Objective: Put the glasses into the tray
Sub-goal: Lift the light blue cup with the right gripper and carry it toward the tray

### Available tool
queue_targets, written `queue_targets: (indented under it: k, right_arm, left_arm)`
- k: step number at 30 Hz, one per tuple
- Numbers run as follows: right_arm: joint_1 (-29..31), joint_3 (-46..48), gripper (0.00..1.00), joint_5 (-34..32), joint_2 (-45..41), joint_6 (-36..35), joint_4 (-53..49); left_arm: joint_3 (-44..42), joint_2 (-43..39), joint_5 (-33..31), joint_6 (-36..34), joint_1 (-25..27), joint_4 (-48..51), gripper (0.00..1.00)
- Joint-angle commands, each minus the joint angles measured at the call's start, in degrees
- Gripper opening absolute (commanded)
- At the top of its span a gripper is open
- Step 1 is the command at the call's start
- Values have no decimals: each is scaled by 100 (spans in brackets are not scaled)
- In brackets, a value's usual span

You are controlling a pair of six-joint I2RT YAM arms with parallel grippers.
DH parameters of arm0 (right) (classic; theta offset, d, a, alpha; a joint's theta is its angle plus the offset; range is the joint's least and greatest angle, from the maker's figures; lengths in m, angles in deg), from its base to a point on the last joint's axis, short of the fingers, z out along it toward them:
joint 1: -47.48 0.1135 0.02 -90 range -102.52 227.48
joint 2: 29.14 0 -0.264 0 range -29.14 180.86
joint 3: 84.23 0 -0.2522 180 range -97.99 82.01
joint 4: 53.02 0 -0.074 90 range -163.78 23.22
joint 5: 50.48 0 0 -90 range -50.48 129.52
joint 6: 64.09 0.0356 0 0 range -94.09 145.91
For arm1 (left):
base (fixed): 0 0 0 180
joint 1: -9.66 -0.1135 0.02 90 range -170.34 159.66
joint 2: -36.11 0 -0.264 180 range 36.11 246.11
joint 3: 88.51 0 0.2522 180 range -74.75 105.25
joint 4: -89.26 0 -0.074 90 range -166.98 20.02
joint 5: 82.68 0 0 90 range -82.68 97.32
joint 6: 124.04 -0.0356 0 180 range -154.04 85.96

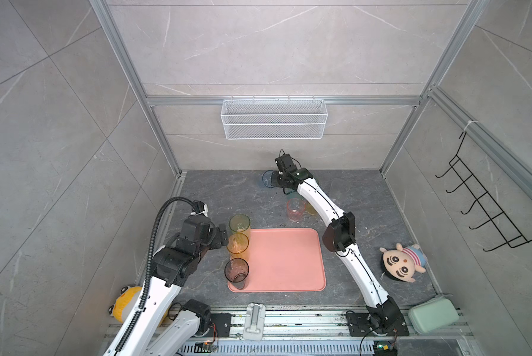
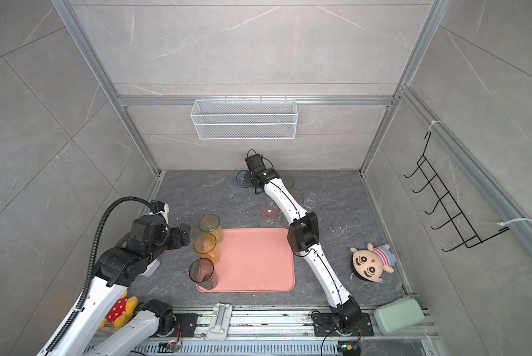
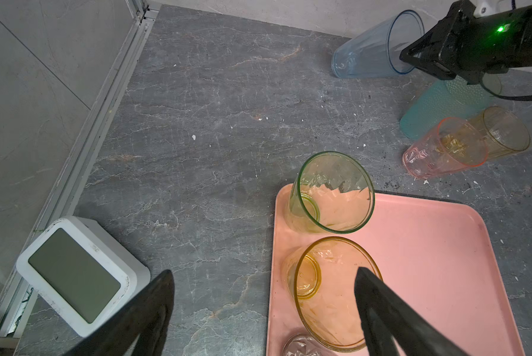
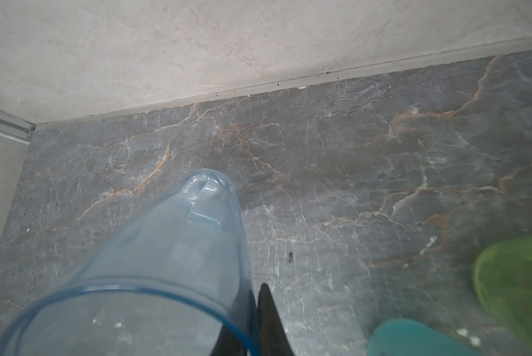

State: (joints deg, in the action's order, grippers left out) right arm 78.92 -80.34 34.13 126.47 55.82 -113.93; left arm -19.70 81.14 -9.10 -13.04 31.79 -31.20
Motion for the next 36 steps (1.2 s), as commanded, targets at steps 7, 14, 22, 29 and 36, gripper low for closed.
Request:
queue_targets:
  k: [7,14,22,29,36]
  right_arm:
    - [222,-98,0,-507,-1482,-644,-962]
    - [300,106,0,-361,-2105,-680,-1857]
    - [587,319,0,-850,-2604,-540,-3094]
    - [1004,854,0,-850,-2956,-562,-3525]
    - [1413,1389,0,-1123,-3122,-497,-3717]
  left_arm:
    - [26,-31,-96,-55,10,-96,91]
    - [25,-63,-180,-9,8,-57,92]
    - [24,-92,-185,5,11,-37,92]
    - [23,-175,-244,18,11,-20,91]
    - [4,-204,-282,36,11,-17,91]
